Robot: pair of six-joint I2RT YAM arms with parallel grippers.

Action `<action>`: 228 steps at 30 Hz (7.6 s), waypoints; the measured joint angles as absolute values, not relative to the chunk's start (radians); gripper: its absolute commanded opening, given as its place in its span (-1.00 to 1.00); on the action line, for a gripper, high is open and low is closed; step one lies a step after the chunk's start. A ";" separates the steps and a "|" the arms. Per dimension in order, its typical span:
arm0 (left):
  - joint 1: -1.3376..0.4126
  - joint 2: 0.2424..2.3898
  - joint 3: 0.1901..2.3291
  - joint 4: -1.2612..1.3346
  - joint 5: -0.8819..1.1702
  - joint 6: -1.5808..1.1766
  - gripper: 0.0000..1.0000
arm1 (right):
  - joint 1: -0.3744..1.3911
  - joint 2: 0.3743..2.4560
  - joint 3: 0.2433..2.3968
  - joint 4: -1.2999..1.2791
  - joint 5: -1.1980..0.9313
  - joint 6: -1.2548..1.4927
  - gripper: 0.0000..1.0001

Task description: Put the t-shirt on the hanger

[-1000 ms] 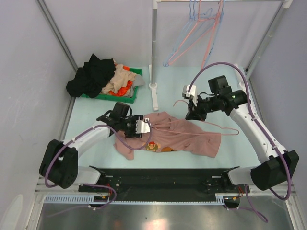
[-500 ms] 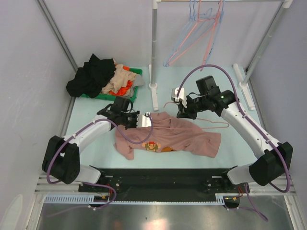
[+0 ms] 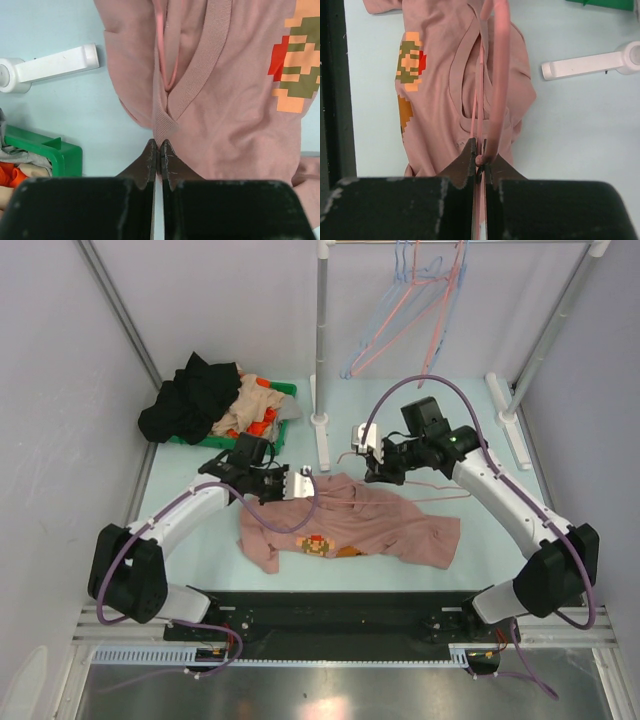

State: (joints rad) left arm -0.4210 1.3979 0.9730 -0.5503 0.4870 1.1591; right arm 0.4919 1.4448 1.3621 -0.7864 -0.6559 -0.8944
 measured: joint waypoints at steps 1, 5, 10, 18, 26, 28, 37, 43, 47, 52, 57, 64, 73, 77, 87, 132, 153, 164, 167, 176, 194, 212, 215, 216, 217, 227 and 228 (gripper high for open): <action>-0.418 1.399 0.979 -0.550 0.491 1.159 -0.92 | 0.495 1.451 1.362 -0.786 -0.656 -0.896 -1.00; -0.415 1.402 0.986 -0.559 0.502 1.159 -0.92 | 0.513 1.470 1.362 -0.763 -0.656 -0.900 -1.00; -0.415 1.402 0.986 -0.584 0.521 1.159 -0.92 | 0.533 1.504 1.373 -0.723 -0.671 -0.898 -1.00; -0.415 1.384 1.009 -0.611 0.556 1.142 -0.91 | 0.561 1.586 1.420 -0.645 -0.746 -0.844 -1.00; -0.409 1.338 1.010 -0.601 0.586 1.088 -0.82 | 0.575 1.642 1.428 -0.545 -0.820 -0.767 -1.00; -0.403 1.324 1.009 -0.583 0.590 1.058 -0.72 | 0.579 1.657 1.431 -0.527 -0.831 -0.749 -1.00; -0.282 1.242 0.957 -0.590 0.636 1.021 -0.03 | 0.592 1.705 1.431 -0.489 -0.894 -0.706 -1.00; -0.214 1.244 0.930 -0.654 0.662 1.084 0.22 | 0.592 1.710 1.432 -0.478 -0.907 -0.709 -1.00; -0.214 1.271 0.900 -0.646 0.677 1.106 0.13 | 0.591 1.710 1.432 -0.474 -0.908 -0.711 -1.00; -0.221 1.370 0.899 -0.610 0.687 1.116 -0.35 | 0.591 1.713 1.432 -0.471 -0.911 -0.712 -1.00; -0.273 1.397 0.899 -0.539 0.707 1.090 -0.64 | 0.592 1.737 1.433 -0.461 -0.917 -0.711 -1.00; -0.340 1.327 0.879 -0.425 0.737 0.964 -0.71 | 0.596 1.763 1.434 -0.428 -0.943 -0.681 -1.00; -0.356 1.286 0.842 -0.333 0.739 0.833 -0.65 | 0.623 1.790 1.435 -0.332 -0.974 -0.556 -1.00; -0.360 1.266 0.820 -0.314 0.748 0.787 -0.73 | 0.641 1.803 1.435 -0.290 -0.987 -0.510 -1.00; -0.368 1.225 0.796 -0.324 0.749 0.751 -0.99 | 0.625 1.797 1.435 -0.297 -0.954 -0.435 0.81; -0.289 0.965 0.678 -0.342 0.735 0.678 -0.99 | 0.427 1.780 1.408 -0.748 -0.376 -0.186 -1.00; -0.308 1.018 0.626 -0.257 0.572 0.661 -0.99 | 0.357 1.595 1.322 -0.753 -0.480 -0.168 -1.00; -0.513 1.241 0.869 -0.217 0.492 0.651 -0.99 | 0.498 1.491 1.322 -0.821 -0.522 -0.257 -0.81; -0.531 1.266 0.891 -0.201 0.508 0.642 -0.99 | 0.495 1.476 1.322 -0.828 -0.525 -0.287 -0.38; -0.535 1.263 0.893 -0.233 0.561 0.665 -1.00 | 0.440 1.388 1.355 -0.847 -0.542 -0.427 0.54; -0.536 1.244 0.893 -0.256 0.616 0.673 -0.99 | 0.663 1.483 1.364 -0.687 -0.558 -0.624 -0.02; -0.421 1.212 0.893 -0.312 0.731 0.700 -0.64 | 0.601 1.491 1.364 -0.680 -0.603 -0.601 -1.00; -0.354 1.211 0.893 -0.361 0.749 0.728 -0.61 | 0.546 1.439 1.364 -0.728 -0.603 -0.594 -1.00; -0.345 1.209 0.893 -0.368 0.760 0.740 -0.60 | 0.540 1.423 1.364 -0.740 -0.603 -0.594 -1.00; -0.341 1.204 0.893 -0.378 0.767 0.748 -0.57 | 0.539 1.411 1.364 -0.751 -0.603 -0.594 -1.00; -0.323 1.168 0.914 -0.432 0.771 0.757 0.12 | 0.533 1.351 1.364 -0.821 -0.577 -0.574 -1.00; -0.323 1.168 0.925 -0.432 0.770 0.756 0.15 | 0.533 1.346 1.364 -0.822 -0.572 -0.572 -1.00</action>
